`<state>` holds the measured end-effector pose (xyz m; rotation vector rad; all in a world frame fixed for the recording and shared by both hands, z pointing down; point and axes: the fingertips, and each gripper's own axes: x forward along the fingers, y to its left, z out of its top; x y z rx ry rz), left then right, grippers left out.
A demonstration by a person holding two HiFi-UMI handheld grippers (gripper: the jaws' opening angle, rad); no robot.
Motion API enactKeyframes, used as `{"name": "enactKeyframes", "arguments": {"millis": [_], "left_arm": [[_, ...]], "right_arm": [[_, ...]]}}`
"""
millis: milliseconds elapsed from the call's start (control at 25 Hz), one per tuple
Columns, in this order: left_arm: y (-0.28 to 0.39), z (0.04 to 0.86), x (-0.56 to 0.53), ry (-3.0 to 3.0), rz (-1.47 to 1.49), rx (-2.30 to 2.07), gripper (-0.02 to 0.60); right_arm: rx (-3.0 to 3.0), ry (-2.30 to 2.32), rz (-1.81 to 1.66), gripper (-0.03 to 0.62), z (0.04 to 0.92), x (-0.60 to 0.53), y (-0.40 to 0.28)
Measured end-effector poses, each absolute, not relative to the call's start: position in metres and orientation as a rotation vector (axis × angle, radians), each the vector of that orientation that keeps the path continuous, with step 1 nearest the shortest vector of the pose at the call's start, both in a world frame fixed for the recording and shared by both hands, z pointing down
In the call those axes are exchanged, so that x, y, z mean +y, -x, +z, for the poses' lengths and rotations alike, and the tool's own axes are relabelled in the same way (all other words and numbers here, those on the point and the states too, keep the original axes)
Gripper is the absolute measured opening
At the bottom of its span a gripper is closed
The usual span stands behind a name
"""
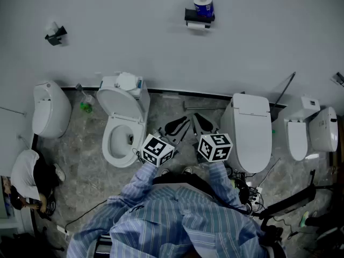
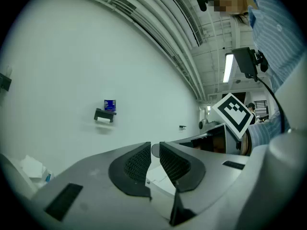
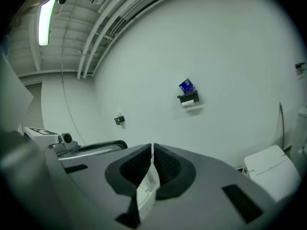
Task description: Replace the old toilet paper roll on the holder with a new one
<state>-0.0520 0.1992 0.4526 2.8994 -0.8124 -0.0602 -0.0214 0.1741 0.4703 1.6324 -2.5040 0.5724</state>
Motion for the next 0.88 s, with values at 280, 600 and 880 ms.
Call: {"name": "enactKeyframes", "arguments": {"millis": [280, 600, 880], "left_arm": [[0.053, 0.453, 0.197, -2.873, -0.074, -0.86, 0.041], [0.053, 0.459, 0.195, -2.843, -0.064, -0.898, 0.041], [0.047, 0.467, 0.19, -2.804, -0.057, -0.921, 0.041]], "right_arm": [[-2.469, -1.642, 0.553, 0.021, 0.475, 0.176, 0.011], [-2.484, -1.644, 0.591, 0.021, 0.479, 0.178, 0.003], [-2.498, -1.6, 0.612, 0.021, 0.485, 0.178, -0.004]]}}
